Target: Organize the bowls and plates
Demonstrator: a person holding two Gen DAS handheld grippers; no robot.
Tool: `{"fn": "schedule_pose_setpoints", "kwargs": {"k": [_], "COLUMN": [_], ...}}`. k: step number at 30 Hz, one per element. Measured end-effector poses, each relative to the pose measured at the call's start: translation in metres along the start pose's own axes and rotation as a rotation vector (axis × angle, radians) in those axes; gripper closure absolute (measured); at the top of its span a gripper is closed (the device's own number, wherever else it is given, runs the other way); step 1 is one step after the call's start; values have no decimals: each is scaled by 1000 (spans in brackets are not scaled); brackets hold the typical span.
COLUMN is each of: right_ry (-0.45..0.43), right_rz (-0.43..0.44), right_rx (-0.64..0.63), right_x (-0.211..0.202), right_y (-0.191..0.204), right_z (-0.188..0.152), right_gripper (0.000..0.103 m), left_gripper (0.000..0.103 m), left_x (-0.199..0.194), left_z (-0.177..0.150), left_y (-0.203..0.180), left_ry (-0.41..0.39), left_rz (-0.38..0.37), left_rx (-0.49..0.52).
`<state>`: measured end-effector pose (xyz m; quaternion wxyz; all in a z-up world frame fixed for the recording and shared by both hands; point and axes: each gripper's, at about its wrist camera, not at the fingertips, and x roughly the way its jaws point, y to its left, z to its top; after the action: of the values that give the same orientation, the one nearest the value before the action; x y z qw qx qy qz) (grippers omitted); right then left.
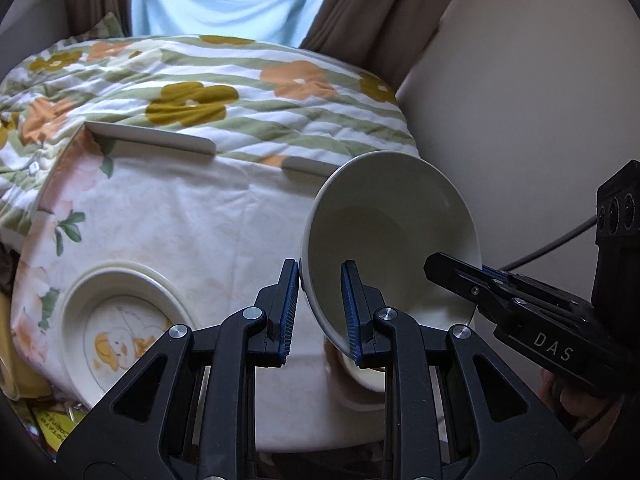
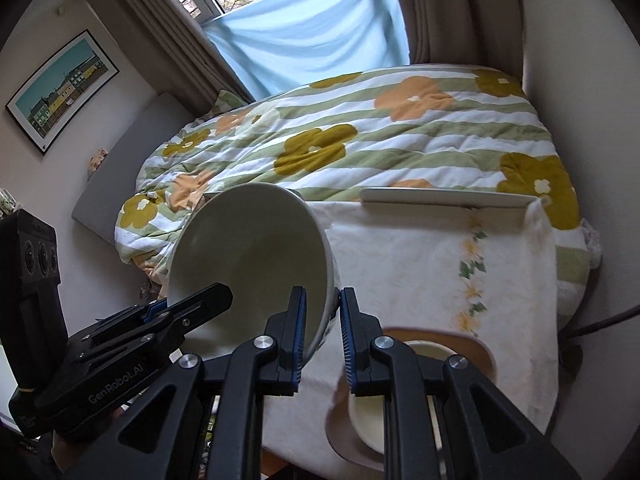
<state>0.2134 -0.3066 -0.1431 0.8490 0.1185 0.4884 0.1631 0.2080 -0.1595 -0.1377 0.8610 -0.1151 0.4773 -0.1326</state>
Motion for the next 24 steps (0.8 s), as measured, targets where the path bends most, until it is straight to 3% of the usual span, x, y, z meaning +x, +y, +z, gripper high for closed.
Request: {"fn": "schedule_pose_setpoints", "kwargs": {"k": [11,18,24], "right_ry": [68,118,125], "right_rz": [-85,-111,-141], "right_rx": [130,174,155], "right_x": [-5,11,17], "right_y": [-67,-85,-86], "right_z": [-57,-77,-81], "right_gripper": [87,88,88], "left_gripper": [84,84,84], "left_x": [55,87,97], "left_z": [-47,-50,-53], "left_y": [-55,-49,-53], "left_ry": [187,271,295], "left_rz": [-18,10,44], "left_rx": [100,137,182]}}
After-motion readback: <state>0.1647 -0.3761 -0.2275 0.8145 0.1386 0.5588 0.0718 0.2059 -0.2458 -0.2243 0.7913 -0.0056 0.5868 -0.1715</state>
